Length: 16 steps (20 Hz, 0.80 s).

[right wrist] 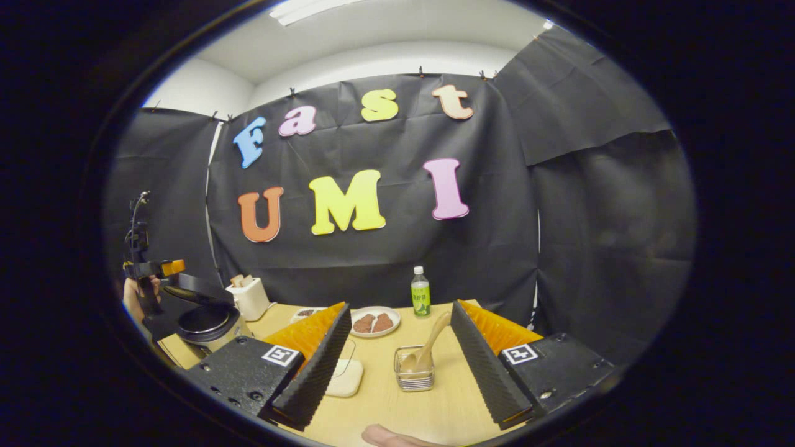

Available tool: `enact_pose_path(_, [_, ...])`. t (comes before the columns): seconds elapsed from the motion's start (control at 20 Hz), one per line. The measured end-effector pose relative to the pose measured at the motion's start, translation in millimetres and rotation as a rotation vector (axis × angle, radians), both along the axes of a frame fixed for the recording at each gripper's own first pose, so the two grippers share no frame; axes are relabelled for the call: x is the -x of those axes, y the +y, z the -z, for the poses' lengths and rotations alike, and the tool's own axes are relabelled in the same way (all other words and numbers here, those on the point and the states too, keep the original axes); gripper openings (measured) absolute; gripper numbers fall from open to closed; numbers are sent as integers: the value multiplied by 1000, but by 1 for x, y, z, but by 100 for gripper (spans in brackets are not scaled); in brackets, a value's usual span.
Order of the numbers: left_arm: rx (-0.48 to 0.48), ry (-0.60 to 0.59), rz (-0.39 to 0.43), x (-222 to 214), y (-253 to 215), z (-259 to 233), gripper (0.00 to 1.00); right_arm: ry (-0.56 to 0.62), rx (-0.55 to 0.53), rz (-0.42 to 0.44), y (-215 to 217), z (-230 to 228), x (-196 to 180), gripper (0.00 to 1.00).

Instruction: Close the left gripper, press the button to open the rice cooker; take a wooden spoon from the chopstick holder with the right hand, scoop a spoonful of rice and pour it into the rice cooker, then put the wooden spoon back into the chopstick holder.

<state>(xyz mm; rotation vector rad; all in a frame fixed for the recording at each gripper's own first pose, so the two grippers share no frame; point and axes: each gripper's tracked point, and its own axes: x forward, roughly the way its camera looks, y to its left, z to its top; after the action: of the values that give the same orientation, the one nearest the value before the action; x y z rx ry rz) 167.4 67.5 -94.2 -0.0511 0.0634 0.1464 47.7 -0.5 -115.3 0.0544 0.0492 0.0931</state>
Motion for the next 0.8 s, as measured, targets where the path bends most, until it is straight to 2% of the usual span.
enact_pose_path(0.45, [27, 47, -1, 22, -6, 42, 98, 23, -29, -31, 12, 18, -7, 100])
enact_pose_path(0.5, [36, 59, 4, 24, -8, 49, 100, 31, -29, -35, 12, 21, -8, 100])
enact_pose_path(0.8, [5, 98, -16, 25, -7, 83, 94, 81, -54, -67, 22, 40, -11, 100])
